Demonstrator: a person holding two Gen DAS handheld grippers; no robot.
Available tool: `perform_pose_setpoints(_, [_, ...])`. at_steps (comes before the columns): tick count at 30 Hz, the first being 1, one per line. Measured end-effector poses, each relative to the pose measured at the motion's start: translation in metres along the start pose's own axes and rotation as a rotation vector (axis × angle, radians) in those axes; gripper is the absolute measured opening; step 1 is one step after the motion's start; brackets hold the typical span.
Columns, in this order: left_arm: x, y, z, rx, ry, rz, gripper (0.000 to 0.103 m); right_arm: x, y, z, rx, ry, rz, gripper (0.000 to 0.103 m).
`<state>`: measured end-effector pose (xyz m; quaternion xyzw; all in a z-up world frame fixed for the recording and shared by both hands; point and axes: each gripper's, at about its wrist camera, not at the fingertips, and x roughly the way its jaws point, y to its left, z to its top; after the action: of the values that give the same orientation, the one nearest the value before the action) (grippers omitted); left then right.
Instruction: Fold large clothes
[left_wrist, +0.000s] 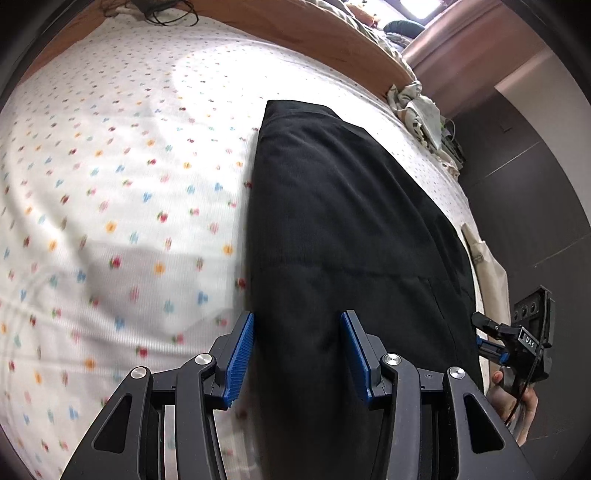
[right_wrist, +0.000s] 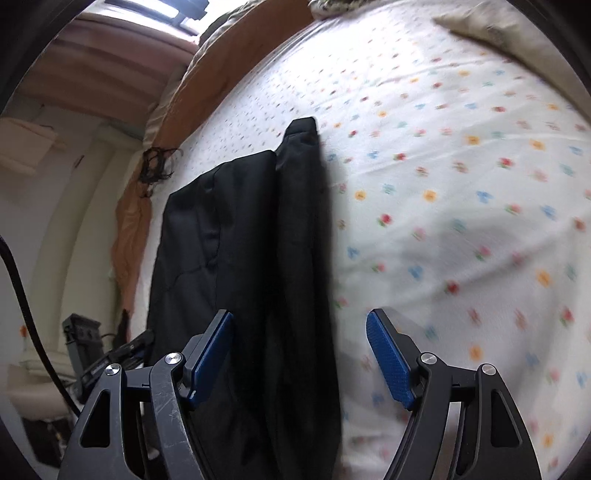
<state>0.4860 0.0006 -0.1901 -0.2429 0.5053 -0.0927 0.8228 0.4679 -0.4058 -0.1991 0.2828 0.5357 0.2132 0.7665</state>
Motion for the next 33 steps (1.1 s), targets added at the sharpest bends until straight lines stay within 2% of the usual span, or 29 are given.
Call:
perform_pose_setpoints(10, [0.027, 0.005, 0.041, -0.022, 0.013, 0.011, 0.051, 0.041, 0.013, 0.038, -0.024, 0.082, 0.099, 0.075])
perform_pose_setpoints(18, [0.049, 0.003, 0.077, -0.032, 0.032, 0.04, 0.054, 0.067, 0.016, 0.061, 0.052, 0.127, 0.178, 0.073])
perform_pose_setpoints(19, [0.05, 0.001, 0.078, -0.021, 0.034, 0.054, 0.053, 0.068, 0.016, 0.062, 0.069, 0.129, 0.176, 0.069])
perform_pose_setpoints(21, [0.049, -0.007, 0.079, 0.002, 0.033, 0.083, 0.049, 0.07, 0.012, 0.061, 0.102, 0.14, 0.164, 0.042])
perform_pose_setpoints(23, [0.044, -0.013, 0.078, 0.011, 0.022, 0.087, 0.034, 0.07, 0.012, 0.057, 0.115, 0.135, 0.163, 0.031])
perform_pose_setpoints(24, [0.041, -0.015, 0.078, 0.015, 0.017, 0.089, 0.032, 0.067, 0.016, 0.055, 0.1, 0.124, 0.153, 0.024])
perform_pose_setpoints(26, [0.03, -0.022, 0.078, 0.027, -0.005, 0.092, 0.024, 0.058, 0.029, 0.053, 0.061, 0.094, 0.134, 0.019])
perform_pose_setpoints(33, [-0.023, -0.043, 0.067, 0.052, -0.1, 0.048, 0.019, 0.007, 0.086, 0.045, -0.081, -0.003, 0.082, 0.014])
